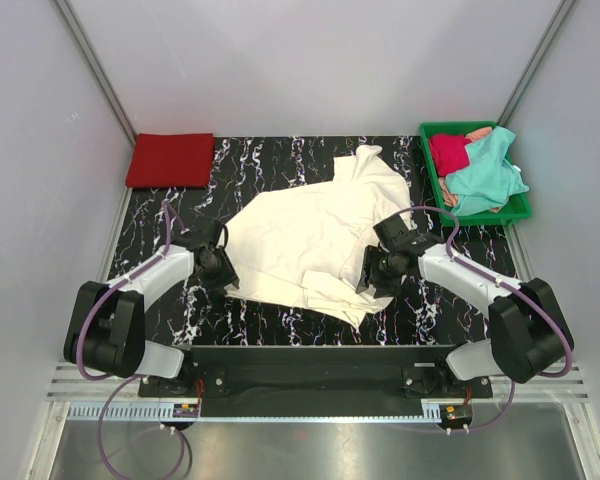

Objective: Fold and stack the t-shirts
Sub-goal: Flatten the tshirt out

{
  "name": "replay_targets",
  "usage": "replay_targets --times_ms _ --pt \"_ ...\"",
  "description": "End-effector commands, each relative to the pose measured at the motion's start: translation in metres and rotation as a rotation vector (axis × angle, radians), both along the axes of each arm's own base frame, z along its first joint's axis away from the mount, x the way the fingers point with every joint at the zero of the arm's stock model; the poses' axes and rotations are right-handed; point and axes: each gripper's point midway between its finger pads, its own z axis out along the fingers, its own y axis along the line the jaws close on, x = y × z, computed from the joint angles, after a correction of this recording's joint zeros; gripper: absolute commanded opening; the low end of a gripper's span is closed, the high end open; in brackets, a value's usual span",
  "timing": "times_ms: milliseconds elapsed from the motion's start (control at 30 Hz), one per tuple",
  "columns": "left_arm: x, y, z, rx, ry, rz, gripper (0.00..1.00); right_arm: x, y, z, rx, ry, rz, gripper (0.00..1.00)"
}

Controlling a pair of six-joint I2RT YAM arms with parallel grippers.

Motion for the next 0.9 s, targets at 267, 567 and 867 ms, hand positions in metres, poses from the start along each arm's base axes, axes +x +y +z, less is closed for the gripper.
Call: replay_targets --times_ms 267,567,867 --pt "0.011 -0.012 0.016 -0.023 -0.063 -0.02 0.43 0.005 0.005 0.007 0.032 -0.034 -0.005 0.57" --pt "0.019 -0.007 0.018 0.015 -0.081 -0.034 0.0 -0.001 0.001 0.001 0.016 -0.009 -0.012 0.55" --pt "-0.004 0.01 0.054 0.052 -0.169 -0.051 0.0 0.013 -0.028 -0.023 -0.068 0.02 -0.165 0.35"
